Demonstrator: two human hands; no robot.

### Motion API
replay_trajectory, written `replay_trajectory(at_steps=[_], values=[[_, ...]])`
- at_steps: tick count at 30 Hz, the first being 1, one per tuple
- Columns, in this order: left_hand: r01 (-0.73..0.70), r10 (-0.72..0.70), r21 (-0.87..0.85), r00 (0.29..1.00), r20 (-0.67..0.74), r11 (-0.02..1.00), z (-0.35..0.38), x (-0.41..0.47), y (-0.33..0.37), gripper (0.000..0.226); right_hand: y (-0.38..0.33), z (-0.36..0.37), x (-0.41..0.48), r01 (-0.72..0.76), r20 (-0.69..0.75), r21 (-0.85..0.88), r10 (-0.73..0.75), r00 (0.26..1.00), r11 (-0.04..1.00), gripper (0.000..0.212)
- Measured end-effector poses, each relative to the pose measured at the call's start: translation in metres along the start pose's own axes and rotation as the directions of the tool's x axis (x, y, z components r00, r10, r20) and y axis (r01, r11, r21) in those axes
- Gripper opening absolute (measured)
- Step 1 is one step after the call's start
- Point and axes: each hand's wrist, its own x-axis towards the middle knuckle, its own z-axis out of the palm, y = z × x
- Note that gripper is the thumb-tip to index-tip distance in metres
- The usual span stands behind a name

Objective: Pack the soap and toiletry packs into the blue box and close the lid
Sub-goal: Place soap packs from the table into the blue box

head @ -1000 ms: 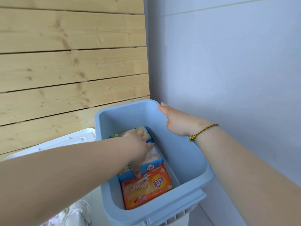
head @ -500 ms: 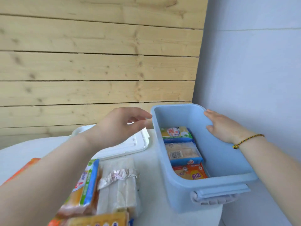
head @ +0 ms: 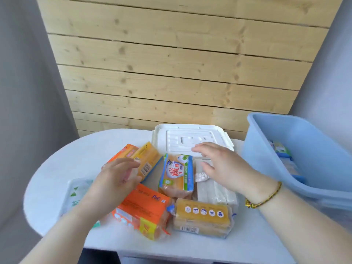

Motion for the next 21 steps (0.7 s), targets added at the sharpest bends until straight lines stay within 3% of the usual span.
replay_trajectory(at_steps=[3, 6, 8, 10, 12, 15, 17, 21], values=[[-0.028, 0.022, -0.074, 0.997, -0.08, 0.997, -0.004, -0.009, -0.013, 0.032, -0.019, 0.033, 0.013, -0.037, 0.133, 0.09, 0.025, 0.991, 0.995, 0.052], [0.006, -0.027, -0.129, 0.986, -0.163, 0.992, -0.009, -0.014, -0.027, 0.057, -0.031, 0.052, 0.024, -0.173, 0.19, 0.212, 0.133, 0.973, 0.962, 0.064], [0.067, -0.079, -0.146, 0.994, -0.074, 0.987, -0.016, -0.02, -0.043, 0.075, -0.038, 0.066, 0.029, -0.184, 0.226, 0.094, 0.159, 0.961, 0.978, 0.072], [0.1, -0.079, -0.16, 0.988, 0.131, 0.982, -0.02, -0.027, -0.06, 0.075, -0.043, 0.076, 0.03, -0.148, 0.221, -0.085, 0.163, 0.962, 0.985, 0.073], [0.039, -0.029, -0.045, 0.976, 0.218, 0.998, -0.02, -0.032, -0.076, 0.077, -0.048, 0.083, 0.031, -0.147, 0.212, -0.132, 0.173, 0.962, 0.98, 0.07], [-0.023, 0.006, 0.169, 0.995, 0.096, 0.985, -0.013, -0.028, -0.086, 0.093, -0.048, 0.085, 0.031, -0.166, 0.206, -0.1, 0.184, 0.961, 0.981, 0.068], [-0.03, 0.025, 0.291, 1.0, 0.019, 0.956, -0.009, -0.024, -0.088, 0.09, -0.047, 0.085, 0.03, -0.174, 0.197, -0.075, 0.186, 0.963, 0.982, 0.067], [-0.063, 0.072, 0.326, 0.997, -0.015, 0.943, -0.005, -0.019, -0.087, 0.093, -0.051, 0.087, 0.026, -0.187, 0.142, -0.049, 0.192, 0.971, 0.981, 0.064]])
